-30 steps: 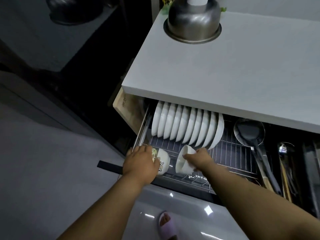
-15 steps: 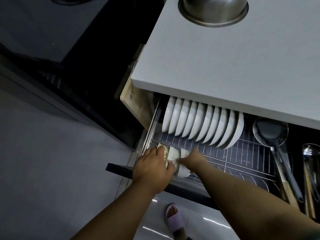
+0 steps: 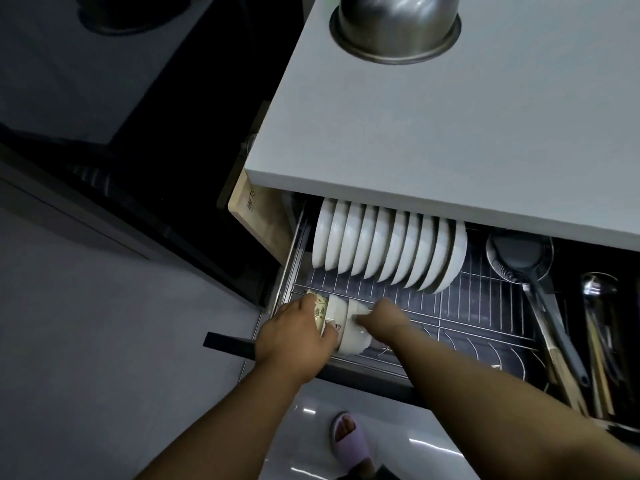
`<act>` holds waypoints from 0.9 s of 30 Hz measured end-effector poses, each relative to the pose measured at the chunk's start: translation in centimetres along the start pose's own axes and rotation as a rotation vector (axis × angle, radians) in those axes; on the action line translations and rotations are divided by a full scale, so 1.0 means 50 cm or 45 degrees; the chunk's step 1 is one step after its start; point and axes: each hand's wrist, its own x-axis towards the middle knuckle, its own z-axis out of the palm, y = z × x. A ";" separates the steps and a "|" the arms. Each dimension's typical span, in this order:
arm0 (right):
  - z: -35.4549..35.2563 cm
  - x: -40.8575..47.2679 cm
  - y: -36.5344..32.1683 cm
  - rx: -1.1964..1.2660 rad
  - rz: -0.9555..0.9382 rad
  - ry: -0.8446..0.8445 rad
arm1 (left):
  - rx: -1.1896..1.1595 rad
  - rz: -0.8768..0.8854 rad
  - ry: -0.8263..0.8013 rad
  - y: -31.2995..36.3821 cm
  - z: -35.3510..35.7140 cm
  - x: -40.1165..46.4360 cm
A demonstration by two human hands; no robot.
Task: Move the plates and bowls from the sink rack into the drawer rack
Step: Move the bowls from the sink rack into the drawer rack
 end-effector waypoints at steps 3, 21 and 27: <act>-0.041 -0.042 0.016 0.057 -0.103 0.041 | 0.015 -0.017 -0.037 0.004 -0.002 0.001; -0.354 -0.299 0.413 0.790 -0.157 0.604 | -0.315 0.439 -0.210 0.418 0.055 -0.041; -0.447 -0.383 0.600 0.929 -0.061 0.799 | -0.320 0.697 -0.240 0.666 0.087 -0.122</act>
